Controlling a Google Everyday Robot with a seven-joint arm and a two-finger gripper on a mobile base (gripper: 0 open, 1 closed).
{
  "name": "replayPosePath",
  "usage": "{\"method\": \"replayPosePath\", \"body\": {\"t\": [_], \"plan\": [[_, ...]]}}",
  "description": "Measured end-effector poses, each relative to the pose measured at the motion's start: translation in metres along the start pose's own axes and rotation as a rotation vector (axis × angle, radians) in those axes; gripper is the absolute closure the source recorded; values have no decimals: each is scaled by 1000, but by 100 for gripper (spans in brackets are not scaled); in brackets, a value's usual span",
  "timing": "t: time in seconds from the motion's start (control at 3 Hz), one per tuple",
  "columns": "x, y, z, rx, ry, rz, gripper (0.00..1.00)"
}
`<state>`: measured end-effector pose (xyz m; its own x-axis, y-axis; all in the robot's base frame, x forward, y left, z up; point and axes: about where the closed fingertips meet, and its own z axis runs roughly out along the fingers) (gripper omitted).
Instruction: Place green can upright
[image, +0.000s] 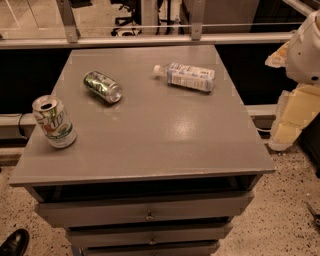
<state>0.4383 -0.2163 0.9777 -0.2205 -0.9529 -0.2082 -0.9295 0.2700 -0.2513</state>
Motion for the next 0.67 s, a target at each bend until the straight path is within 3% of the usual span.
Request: {"method": "replayPosePath", "body": {"t": [0.33,0.67], "plan": [[0,0,0,0,0,0,0],[-21,-12,10,5,-30,6,0]]}}
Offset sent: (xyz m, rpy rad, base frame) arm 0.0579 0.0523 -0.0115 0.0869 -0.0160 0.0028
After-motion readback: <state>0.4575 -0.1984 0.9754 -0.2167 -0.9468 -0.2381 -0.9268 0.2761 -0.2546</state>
